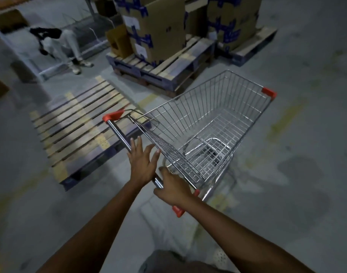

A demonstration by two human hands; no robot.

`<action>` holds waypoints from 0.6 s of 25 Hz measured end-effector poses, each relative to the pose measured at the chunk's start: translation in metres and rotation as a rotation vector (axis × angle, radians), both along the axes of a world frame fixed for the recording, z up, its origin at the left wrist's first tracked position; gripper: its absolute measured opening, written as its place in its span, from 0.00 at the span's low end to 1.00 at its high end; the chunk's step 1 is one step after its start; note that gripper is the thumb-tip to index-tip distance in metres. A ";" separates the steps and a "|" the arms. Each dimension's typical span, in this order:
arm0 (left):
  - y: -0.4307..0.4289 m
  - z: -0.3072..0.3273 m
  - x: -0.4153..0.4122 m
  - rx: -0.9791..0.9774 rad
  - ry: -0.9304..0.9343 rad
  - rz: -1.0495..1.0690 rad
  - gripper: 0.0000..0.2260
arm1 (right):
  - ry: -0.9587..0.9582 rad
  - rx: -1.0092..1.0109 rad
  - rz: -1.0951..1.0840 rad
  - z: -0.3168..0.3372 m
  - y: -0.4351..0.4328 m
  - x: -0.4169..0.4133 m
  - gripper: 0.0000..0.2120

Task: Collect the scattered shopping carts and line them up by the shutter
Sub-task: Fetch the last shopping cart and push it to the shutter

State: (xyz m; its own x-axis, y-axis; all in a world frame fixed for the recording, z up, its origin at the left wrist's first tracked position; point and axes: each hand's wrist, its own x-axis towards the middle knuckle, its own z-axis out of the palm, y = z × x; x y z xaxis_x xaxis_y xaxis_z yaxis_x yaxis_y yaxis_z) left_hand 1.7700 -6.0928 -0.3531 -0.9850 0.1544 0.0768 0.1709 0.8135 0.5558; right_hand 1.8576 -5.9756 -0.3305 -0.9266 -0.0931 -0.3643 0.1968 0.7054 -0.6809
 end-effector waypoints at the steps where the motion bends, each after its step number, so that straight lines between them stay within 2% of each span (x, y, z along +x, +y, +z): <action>1: 0.006 -0.001 0.003 0.004 0.002 -0.027 0.35 | 0.001 -0.022 -0.029 0.000 0.000 -0.004 0.28; 4: 0.019 0.000 0.009 0.048 -0.002 -0.158 0.33 | 0.009 0.066 -0.030 -0.001 0.000 -0.026 0.19; 6: 0.020 0.000 0.005 0.058 0.003 -0.300 0.32 | -0.016 0.175 -0.030 -0.004 0.000 -0.045 0.18; 11: -0.014 0.001 -0.045 0.092 0.052 -0.736 0.26 | -0.077 0.290 -0.301 -0.007 -0.002 -0.084 0.13; 13: -0.029 -0.002 -0.081 -0.085 0.189 -0.848 0.27 | -0.088 0.340 -0.421 -0.008 -0.004 -0.084 0.16; 15: -0.033 -0.002 -0.120 -0.328 0.314 -0.943 0.21 | -0.091 0.466 -0.504 -0.007 -0.009 -0.087 0.22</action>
State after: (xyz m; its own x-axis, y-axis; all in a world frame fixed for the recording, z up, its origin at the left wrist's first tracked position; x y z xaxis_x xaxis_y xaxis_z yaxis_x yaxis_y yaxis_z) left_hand 1.6503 -6.1254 -0.3548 -0.3974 0.9092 0.1241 0.9130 0.3782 0.1529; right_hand 1.7708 -5.9847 -0.3377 -0.7800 0.5255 -0.3398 0.6189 0.7282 -0.2945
